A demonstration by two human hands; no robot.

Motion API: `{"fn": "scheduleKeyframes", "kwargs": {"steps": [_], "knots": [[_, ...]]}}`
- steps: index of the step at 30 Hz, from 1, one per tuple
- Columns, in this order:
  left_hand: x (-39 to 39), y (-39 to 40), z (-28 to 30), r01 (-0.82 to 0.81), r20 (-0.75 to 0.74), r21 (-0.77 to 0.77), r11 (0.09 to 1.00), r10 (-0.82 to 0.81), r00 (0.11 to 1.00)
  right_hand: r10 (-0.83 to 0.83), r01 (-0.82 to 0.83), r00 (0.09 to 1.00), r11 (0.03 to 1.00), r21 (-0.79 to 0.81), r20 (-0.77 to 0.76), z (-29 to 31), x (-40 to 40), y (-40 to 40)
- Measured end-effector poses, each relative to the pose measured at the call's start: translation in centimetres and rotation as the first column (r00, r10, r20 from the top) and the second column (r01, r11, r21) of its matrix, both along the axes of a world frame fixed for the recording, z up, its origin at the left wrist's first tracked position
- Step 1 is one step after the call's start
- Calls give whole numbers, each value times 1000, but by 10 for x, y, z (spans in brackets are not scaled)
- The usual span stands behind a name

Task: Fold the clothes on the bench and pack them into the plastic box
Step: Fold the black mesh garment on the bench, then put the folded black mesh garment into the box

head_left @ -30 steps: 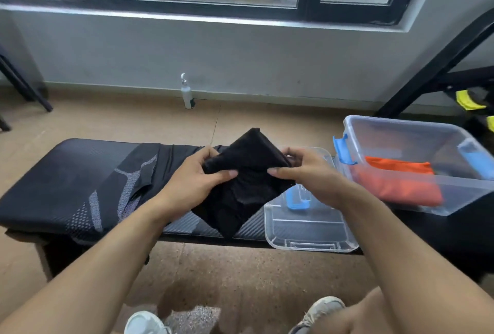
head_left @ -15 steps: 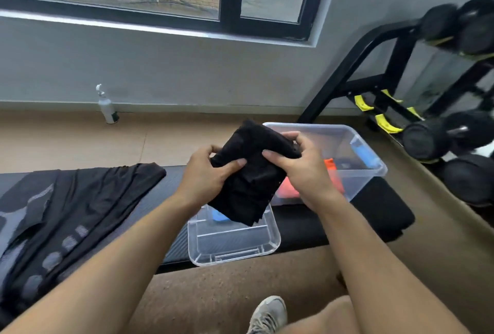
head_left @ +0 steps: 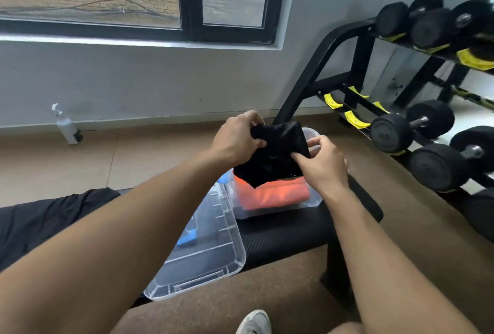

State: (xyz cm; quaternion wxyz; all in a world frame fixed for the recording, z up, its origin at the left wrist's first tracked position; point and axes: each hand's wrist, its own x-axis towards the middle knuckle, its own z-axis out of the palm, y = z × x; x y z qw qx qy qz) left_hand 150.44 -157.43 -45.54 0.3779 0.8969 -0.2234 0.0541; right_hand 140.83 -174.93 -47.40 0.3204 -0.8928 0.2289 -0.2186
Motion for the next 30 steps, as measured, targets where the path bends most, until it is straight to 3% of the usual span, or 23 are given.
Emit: {"fn": "scheduleKeyframes", "kwargs": {"steps": [6, 12, 15, 18, 22, 26, 30], "knots": [[20, -20, -19, 28, -17, 290, 957, -24, 1000, -35, -27, 955, 979, -203, -295, -15, 16, -12], [25, -20, -34, 16, 77, 378, 925, -48, 996, -99, -17, 928, 951, -308, -359, -18, 22, -11], [22, -13, -35, 4, 91, 381, 925, -42, 995, -90, -19, 955, 932, -362, -283, -18, 21, -6], [13, -5, -36, -32, 88, 322, 946, 4, 996, 47, -125, 974, 928, -351, -221, -14, 23, 9], [-10, 20, -41, -123, 60, 19, 992, 122, 991, 261, -395, 887, 856, -334, -381, -7, 23, 44], [-43, 64, -47, -180, 61, -128, 975, 189, 980, 227, -467, 760, 842, -270, -608, -13, 28, 59], [-65, 113, -50, -252, -11, -117, 961, 252, 968, 199, -450, 738, 858, -250, -645, -5, 30, 74]]}}
